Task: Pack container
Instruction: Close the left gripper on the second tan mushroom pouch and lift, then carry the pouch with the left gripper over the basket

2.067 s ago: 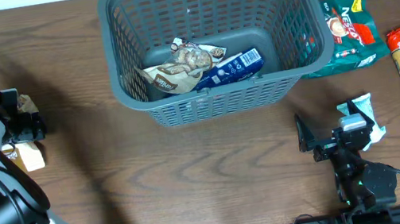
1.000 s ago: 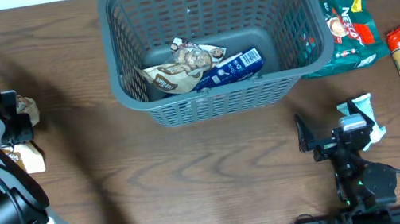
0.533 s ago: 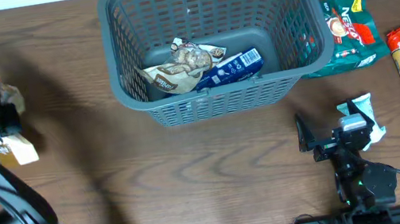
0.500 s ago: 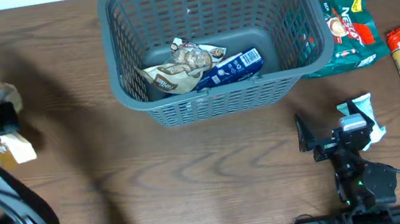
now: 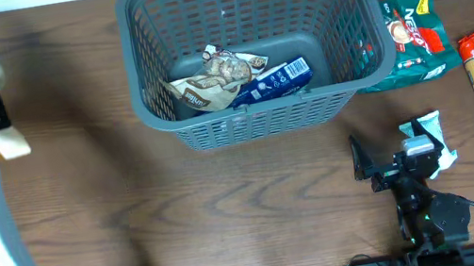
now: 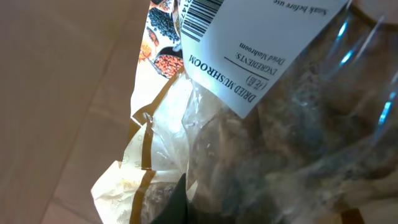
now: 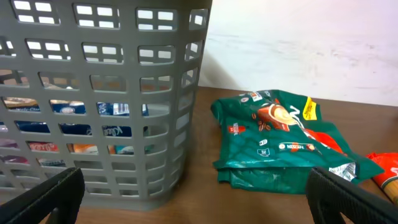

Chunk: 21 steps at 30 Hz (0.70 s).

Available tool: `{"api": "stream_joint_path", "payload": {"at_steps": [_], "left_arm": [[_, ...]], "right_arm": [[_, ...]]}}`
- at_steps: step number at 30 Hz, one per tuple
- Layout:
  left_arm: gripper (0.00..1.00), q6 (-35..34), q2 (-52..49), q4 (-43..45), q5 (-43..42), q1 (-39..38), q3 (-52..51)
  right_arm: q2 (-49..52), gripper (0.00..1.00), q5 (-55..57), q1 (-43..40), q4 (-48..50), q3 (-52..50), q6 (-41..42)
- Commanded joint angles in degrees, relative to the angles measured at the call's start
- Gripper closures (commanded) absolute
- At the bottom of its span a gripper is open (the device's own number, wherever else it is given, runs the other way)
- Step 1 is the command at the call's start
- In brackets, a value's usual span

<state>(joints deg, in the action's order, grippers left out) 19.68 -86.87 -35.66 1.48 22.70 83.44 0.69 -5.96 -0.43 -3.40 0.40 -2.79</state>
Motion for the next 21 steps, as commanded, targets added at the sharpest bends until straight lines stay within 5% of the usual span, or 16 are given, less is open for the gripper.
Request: {"api": "stream_joint_path", "payload": {"at_steps": [1, 15, 21], "left_arm": [[0.94, -1.95, 1.90, -3.04, -0.90, -3.04, 7.34], [0.94, -6.80, 1.90, -9.51, -9.35, -15.47, 30.82], [0.94, -6.93, 1.88, -7.54, -23.71, -20.41, 32.30]], "right_arm": [[-0.37, 0.01, 0.11, -0.35, -0.24, -0.09, -0.68], [-0.37, 0.01, 0.11, -0.35, -0.24, -0.09, -0.68], [-0.37, 0.01, 0.09, -0.35, -0.24, -0.09, -0.68]]}}
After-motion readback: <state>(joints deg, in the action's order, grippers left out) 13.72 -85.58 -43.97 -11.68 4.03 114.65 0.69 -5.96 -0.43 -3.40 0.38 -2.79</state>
